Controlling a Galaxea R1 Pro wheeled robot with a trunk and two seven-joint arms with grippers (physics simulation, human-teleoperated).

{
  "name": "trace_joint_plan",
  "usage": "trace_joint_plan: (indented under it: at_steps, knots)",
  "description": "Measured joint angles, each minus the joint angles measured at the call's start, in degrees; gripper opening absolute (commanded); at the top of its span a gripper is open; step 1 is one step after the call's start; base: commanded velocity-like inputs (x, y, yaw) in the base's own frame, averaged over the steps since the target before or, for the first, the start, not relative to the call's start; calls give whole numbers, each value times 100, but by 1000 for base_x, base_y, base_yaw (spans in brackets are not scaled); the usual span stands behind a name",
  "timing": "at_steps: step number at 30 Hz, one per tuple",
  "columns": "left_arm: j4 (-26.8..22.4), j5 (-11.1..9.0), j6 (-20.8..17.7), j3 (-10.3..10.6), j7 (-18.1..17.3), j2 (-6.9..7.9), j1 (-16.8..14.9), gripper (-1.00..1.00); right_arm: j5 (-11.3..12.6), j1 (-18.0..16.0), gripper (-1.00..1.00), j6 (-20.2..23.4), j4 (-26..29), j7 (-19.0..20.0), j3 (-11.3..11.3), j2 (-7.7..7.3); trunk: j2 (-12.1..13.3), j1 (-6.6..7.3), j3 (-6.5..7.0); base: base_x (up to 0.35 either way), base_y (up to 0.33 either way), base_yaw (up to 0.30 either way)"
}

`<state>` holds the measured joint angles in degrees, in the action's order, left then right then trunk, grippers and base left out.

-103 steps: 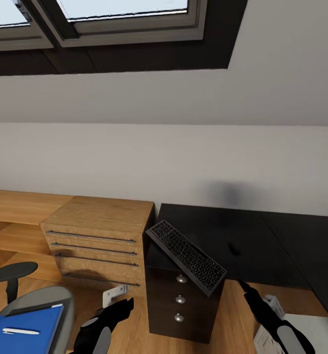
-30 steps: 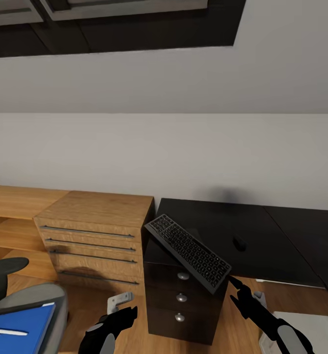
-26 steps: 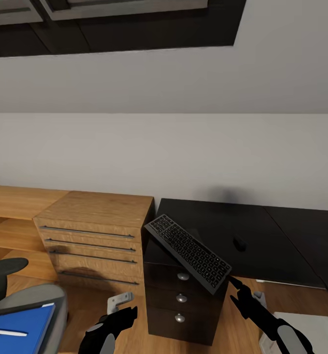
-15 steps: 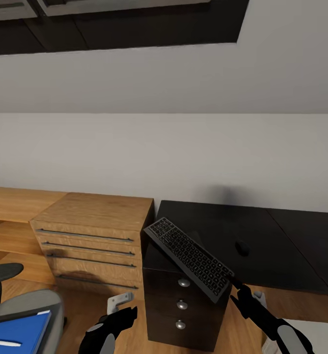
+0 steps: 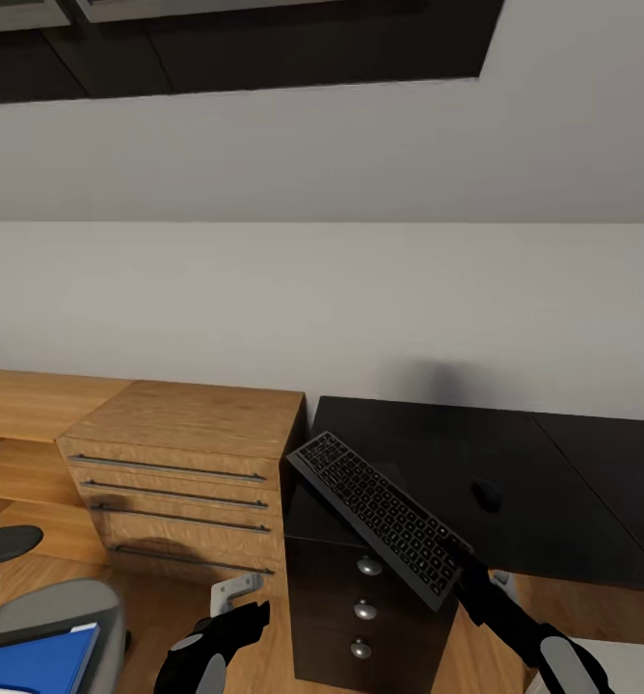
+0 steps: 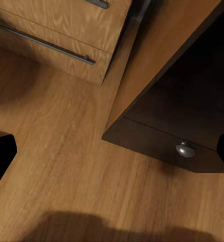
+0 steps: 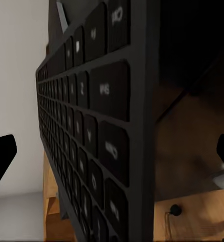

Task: In the bedroom, organize the workspace by keeping the computer under the desk, ensuring the monitor is on the desk, placing the keyboard on the desk next to the monitor, placing the mouse on the desk next to the keyboard, moving the folder from the swivel chair onto the desk next to the mouse, stacking the notebook on top of the folder with the pen on top of the notebook, and positioning the swivel chair next to the desk.

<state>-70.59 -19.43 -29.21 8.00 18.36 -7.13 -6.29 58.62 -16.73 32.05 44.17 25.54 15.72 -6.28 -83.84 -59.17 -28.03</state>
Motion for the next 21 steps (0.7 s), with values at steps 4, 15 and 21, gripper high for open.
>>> trace_joint_plan:
  at_steps: [4,15,21]
  knots:
    - [0,0,0,0,0,0,0,100,1,0,100,0,-6,0,-98,3,0,0,0,2,1,0]
    - [0,0,-1,0,0,0,0,100,1,0,100,1,-13,3,-291,11,0,0,0,0,0,0]
    - [0,0,-4,0,0,0,0,100,2,-1,100,-6,-8,8,-367,11,0,0,0,0,0,0]
